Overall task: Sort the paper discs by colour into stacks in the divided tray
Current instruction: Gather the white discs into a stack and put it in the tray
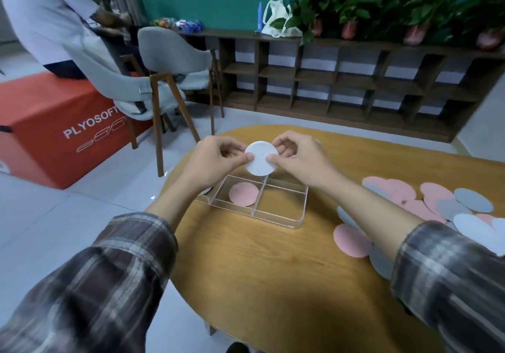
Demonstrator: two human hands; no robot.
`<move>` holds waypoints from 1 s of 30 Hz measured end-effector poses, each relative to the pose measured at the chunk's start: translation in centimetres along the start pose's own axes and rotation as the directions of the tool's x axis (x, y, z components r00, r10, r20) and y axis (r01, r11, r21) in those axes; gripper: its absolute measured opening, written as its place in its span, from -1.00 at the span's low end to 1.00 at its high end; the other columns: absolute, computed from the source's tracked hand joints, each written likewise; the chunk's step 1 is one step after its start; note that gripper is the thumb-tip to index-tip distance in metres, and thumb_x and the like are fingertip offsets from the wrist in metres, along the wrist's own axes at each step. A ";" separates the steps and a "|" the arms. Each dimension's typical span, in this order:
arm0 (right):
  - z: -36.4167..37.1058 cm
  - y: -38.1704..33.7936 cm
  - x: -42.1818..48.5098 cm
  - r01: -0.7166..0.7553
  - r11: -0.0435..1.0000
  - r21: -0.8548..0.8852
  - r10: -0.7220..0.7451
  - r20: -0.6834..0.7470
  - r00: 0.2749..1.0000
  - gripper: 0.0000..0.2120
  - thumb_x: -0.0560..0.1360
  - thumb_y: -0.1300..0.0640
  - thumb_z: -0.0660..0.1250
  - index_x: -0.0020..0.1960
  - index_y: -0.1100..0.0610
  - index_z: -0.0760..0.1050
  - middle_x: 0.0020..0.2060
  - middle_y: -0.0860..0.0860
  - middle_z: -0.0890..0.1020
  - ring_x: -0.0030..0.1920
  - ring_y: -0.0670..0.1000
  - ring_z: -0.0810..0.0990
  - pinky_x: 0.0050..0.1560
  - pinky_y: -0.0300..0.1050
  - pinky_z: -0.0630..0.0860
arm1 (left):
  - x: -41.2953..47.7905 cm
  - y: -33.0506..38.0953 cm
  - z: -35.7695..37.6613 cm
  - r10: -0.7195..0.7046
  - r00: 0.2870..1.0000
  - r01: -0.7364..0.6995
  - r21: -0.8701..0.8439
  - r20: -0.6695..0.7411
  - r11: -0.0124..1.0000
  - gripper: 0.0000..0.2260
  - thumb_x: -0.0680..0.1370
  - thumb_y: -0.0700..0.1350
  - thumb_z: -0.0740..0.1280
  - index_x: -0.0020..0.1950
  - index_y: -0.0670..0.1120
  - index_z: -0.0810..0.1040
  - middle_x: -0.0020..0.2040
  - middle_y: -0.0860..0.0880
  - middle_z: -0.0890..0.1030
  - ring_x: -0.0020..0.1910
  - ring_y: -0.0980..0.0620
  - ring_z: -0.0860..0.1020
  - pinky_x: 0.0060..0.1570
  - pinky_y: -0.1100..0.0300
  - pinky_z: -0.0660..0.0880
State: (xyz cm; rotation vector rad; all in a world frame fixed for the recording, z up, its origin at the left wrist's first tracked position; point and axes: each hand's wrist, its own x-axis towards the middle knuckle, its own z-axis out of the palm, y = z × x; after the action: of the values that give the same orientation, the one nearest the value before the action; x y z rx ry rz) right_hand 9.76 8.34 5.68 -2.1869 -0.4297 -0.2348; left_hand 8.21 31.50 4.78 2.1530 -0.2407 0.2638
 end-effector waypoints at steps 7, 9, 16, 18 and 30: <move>2.8 2.0 3.7 -0.094 0.992 -0.083 0.096 0.022 0.995 -0.79 0.46 0.01 0.55 0.03 0.00 0.60 -0.18 -0.12 0.62 -0.22 -0.15 0.54 -0.16 -0.26 0.49 | 3.9 -2.6 0.4 -0.098 0.995 0.095 0.073 0.034 0.993 -0.85 0.51 0.06 0.54 -0.01 0.02 0.73 -0.19 0.03 0.74 -0.25 0.07 0.67 -0.16 0.13 0.58; 3.5 2.5 4.2 -0.138 0.983 -0.121 0.143 0.036 0.989 -0.79 0.46 -0.02 0.54 0.03 -0.02 0.58 -0.17 -0.12 0.61 -0.17 -0.12 0.57 -0.18 -0.22 0.46 | 4.6 -3.2 0.8 -0.120 0.991 0.111 0.127 0.060 0.986 -0.85 0.50 0.10 0.53 -0.02 0.06 0.73 -0.18 0.08 0.74 -0.20 0.06 0.69 -0.12 0.08 0.62; 5.4 4.1 4.9 -0.215 0.963 -0.163 0.225 0.047 0.973 -0.75 0.49 -0.04 0.51 0.07 0.08 0.67 -0.25 -0.17 0.62 -0.11 -0.11 0.57 -0.28 -0.30 0.35 | 4.7 -3.6 1.5 -0.085 0.991 0.041 0.363 0.108 0.931 -0.85 0.63 0.02 0.40 0.09 0.04 0.76 -0.06 0.12 0.72 -0.13 0.23 0.60 -0.21 0.48 0.43; 6.0 4.2 4.8 -0.206 0.961 -0.186 0.214 0.025 0.977 -0.75 0.50 -0.06 0.49 0.09 0.06 0.67 -0.24 -0.17 0.62 -0.06 -0.07 0.57 -0.17 -0.18 0.45 | 4.6 -4.2 1.7 -0.057 0.994 0.019 0.370 0.092 0.929 -0.83 0.65 -0.04 0.40 0.10 -0.05 0.76 -0.06 0.09 0.72 -0.20 0.32 0.54 -0.27 0.55 0.36; 3.7 4.1 2.6 -0.038 0.970 -0.241 0.039 -0.003 0.999 -0.73 0.53 -0.03 0.46 0.20 0.00 0.58 -0.04 -0.11 0.62 0.07 -0.03 0.54 -0.02 -0.04 0.49 | 3.9 -1.4 2.2 0.076 0.995 -0.094 0.434 0.059 0.896 -0.75 0.57 0.04 0.49 0.20 -0.01 0.69 0.03 0.04 0.63 -0.15 0.05 0.55 -0.11 0.16 0.46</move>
State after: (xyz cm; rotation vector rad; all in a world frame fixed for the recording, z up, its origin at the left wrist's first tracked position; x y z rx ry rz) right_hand 13.78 9.59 1.23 -2.4314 -0.3753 -0.2758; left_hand 12.51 30.18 3.52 2.6000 -0.3243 0.3517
